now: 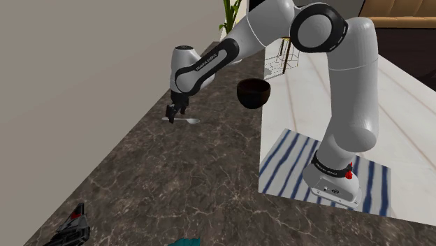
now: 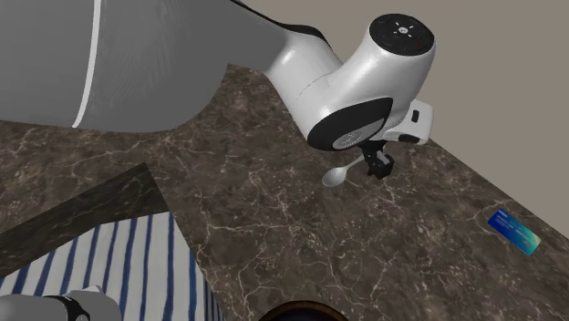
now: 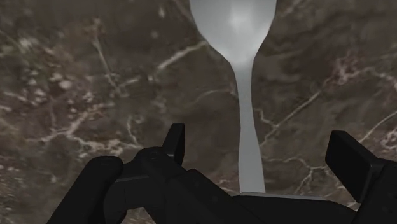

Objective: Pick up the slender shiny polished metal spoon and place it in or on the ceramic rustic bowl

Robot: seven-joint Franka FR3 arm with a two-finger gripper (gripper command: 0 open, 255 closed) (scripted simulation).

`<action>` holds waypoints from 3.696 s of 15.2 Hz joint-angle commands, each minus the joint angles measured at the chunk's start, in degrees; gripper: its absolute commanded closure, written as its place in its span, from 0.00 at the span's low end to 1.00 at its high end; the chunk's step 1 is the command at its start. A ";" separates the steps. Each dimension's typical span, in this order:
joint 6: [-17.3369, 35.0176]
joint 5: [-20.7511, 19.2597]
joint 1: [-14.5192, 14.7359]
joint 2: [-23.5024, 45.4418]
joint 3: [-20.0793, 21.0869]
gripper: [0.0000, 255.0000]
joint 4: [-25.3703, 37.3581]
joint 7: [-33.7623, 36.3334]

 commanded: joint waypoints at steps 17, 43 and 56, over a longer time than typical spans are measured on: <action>-3.15 0.12 -0.12 -2.00 0.09 1.00 1.17 0.20; -20.94 0.23 -0.40 -8.39 0.26 1.00 12.68 1.56; -22.67 4.41 -5.19 -21.05 -2.11 1.00 0.99 -6.59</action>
